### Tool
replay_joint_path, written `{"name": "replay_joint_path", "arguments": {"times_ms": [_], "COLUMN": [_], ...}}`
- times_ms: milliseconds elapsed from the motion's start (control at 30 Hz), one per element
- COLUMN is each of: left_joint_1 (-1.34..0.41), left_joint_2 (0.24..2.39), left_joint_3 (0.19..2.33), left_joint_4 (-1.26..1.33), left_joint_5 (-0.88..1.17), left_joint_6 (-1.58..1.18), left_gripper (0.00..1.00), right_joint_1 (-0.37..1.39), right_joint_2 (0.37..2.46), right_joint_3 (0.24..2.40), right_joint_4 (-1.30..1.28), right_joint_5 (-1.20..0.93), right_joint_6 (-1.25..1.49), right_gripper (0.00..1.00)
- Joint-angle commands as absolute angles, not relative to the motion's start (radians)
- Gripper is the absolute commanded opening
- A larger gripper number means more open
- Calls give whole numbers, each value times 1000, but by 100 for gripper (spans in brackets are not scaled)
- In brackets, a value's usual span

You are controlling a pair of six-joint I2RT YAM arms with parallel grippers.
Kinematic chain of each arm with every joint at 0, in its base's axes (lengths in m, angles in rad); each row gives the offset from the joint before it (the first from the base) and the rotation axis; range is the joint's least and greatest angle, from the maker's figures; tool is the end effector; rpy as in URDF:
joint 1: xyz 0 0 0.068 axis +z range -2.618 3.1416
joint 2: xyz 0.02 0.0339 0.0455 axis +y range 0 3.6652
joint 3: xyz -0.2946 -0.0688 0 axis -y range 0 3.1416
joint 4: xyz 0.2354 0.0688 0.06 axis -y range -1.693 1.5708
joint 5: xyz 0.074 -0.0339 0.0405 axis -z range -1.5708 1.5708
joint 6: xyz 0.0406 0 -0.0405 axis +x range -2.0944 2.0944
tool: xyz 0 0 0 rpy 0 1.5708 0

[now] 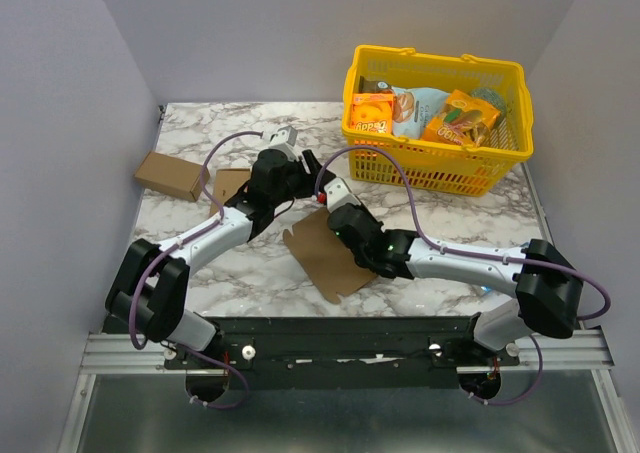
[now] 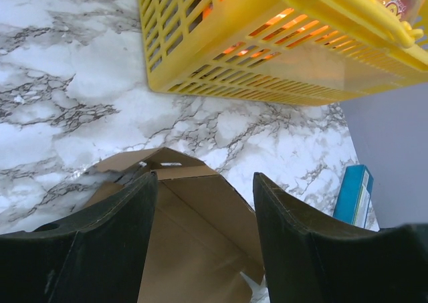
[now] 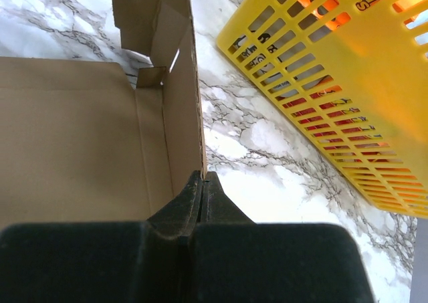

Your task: Fold the paper box

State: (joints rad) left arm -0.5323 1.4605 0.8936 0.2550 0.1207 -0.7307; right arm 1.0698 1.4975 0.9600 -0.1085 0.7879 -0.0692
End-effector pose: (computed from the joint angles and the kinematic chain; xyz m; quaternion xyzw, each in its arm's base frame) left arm 0.2794 -0.1703 0.2954 -0.0446 0.8064 -0.3863 0.4455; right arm 0.1757 0.2610 0.2765 -0.3014 0.7883 -0.1038 0.5262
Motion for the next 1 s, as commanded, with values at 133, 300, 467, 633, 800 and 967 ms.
{"name": "replay_joint_path", "arguments": {"times_ms": [133, 300, 467, 633, 800, 967], "left_joint_1": [-546, -568, -604, -617, -522, -465], "left_joint_2": [1516, 1523, 1522, 1522, 1389, 1221], "left_joint_3": [930, 916, 871, 851, 769, 684], "left_joint_4": [333, 341, 399, 405, 359, 304], "left_joint_5": [204, 235, 248, 268, 236, 216], "left_joint_6": [-749, -767, -814, -824, -773, -594], "left_gripper": [63, 58, 57, 56, 81, 89], "right_joint_1": [1071, 1069, 1071, 1071, 1068, 1062], "right_joint_2": [1534, 1539, 1562, 1572, 1505, 1440], "right_joint_3": [919, 919, 922, 916, 891, 861], "right_joint_4": [-201, -201, -199, -198, -196, -186], "right_joint_5": [730, 738, 744, 772, 715, 572], "right_joint_6": [-26, -31, -31, -43, -83, -162], "right_gripper": [1, 1, 1, 1, 1, 1]}}
